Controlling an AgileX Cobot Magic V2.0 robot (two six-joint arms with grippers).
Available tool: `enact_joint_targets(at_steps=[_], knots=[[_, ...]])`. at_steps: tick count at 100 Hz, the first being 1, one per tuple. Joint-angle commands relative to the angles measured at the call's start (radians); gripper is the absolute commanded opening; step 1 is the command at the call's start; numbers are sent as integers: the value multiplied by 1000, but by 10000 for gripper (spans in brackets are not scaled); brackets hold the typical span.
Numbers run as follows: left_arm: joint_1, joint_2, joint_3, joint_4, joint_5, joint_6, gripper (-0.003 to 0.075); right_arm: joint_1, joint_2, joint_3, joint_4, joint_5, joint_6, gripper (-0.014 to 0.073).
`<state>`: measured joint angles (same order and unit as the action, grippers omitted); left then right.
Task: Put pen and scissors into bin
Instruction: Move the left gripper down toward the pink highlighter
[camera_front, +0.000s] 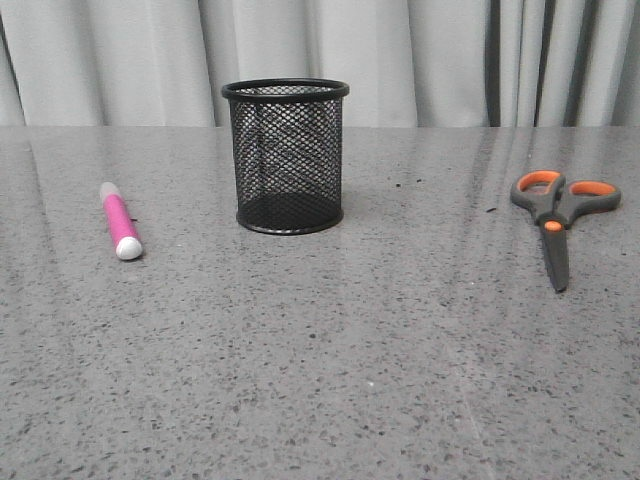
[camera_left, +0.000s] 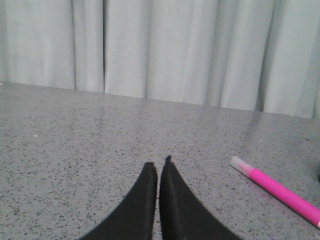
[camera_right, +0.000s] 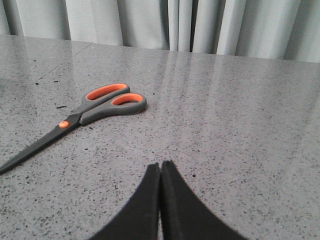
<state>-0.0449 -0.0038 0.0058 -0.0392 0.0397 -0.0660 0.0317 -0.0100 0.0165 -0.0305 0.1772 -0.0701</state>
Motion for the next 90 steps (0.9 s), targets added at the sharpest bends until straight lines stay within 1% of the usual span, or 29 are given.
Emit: enact_joint_targets(at_steps=[1, 39, 53, 64, 73, 76, 81, 90], knots=[[2, -31, 23, -9, -69, -6, -20, -4, -25, 9, -12, -73, -11, -55], [2, -31, 23, -9, -69, -6, -20, -4, -25, 9, -12, -115, -11, -55], [2, -31, 23, -25, -69, -6, -20, -4, -25, 9, 48, -142, -11, -55], [2, -31, 23, -127, -69, -6, -20, -4, -25, 9, 172, -177, -9, -55], [2, -31, 23, -282, -69, -6, -20, -4, -25, 9, 302, -196, -9, -55], [2, -31, 23, -313, -69, -6, -20, -4, -25, 9, 321, -206, -9, -55], [2, -31, 23, -407, -69, -6, -20, -4, -25, 9, 374, -230, -9, -55], [2, -31, 18, -546, -69, -6, -20, -4, -25, 7, 539, -261, 2, -55]])
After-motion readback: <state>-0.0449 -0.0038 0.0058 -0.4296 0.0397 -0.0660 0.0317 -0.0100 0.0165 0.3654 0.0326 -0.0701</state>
